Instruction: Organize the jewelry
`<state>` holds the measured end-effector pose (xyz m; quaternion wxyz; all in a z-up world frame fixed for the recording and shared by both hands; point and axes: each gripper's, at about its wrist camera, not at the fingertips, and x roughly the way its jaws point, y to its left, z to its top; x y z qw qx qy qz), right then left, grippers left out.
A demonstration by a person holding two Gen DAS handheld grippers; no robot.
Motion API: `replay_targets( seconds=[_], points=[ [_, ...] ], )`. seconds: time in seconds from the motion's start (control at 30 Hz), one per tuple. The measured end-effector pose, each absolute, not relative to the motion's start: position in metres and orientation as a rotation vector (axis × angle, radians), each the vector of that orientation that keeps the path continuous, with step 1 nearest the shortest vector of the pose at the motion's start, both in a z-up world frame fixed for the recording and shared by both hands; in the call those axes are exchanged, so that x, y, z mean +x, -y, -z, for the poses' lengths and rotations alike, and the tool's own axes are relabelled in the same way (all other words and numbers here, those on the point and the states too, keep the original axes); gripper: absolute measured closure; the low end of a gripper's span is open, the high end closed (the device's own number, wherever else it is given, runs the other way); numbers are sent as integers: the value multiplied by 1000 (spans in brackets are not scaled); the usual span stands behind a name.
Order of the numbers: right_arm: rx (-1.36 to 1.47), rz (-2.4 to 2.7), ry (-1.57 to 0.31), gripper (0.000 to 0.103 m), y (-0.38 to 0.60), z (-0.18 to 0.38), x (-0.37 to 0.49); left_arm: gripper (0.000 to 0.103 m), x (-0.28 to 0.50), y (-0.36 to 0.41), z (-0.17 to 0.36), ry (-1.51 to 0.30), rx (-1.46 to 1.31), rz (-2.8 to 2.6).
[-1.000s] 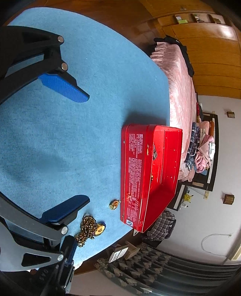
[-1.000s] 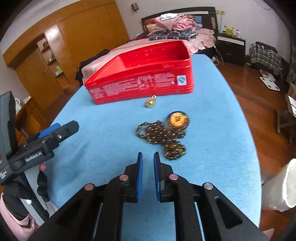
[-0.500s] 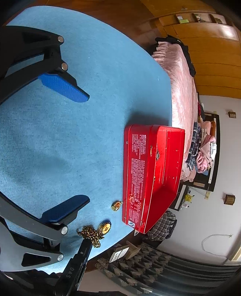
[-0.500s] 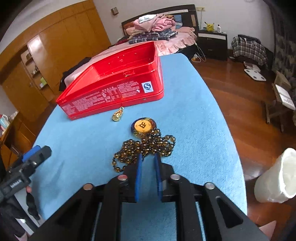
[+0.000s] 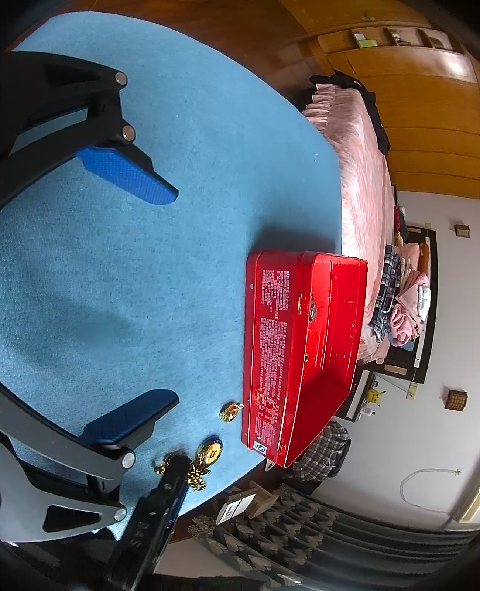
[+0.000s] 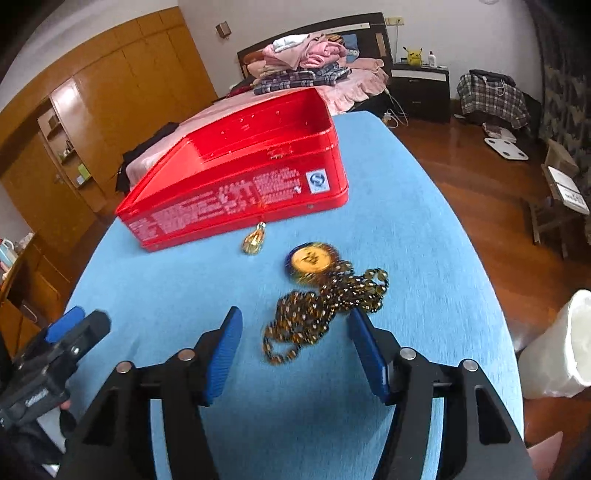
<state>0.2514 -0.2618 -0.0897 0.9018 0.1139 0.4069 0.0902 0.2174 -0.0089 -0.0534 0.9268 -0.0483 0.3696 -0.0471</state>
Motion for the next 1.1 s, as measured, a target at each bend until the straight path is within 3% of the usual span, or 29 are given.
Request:
replay_targets(
  seconds=[0.37,0.43,0.5,0.67,1.1],
  points=[
    [130,-188,-834,43,255,93,273,6,220,6,57,-767,-101,100],
    [137,-198,-838,49,258,93,274,6,220,6,58,-768,-100,103],
    [95,-181,-846,67,258,92,276,6,221,7,59,-769,-99,104],
    [104,-208,-848,80,271,92,274,6,223,11,60,-773,-99,108],
    [147,-222,-846,81,281,92,277,6,236,44,56,-767,-101,121]
  ],
)
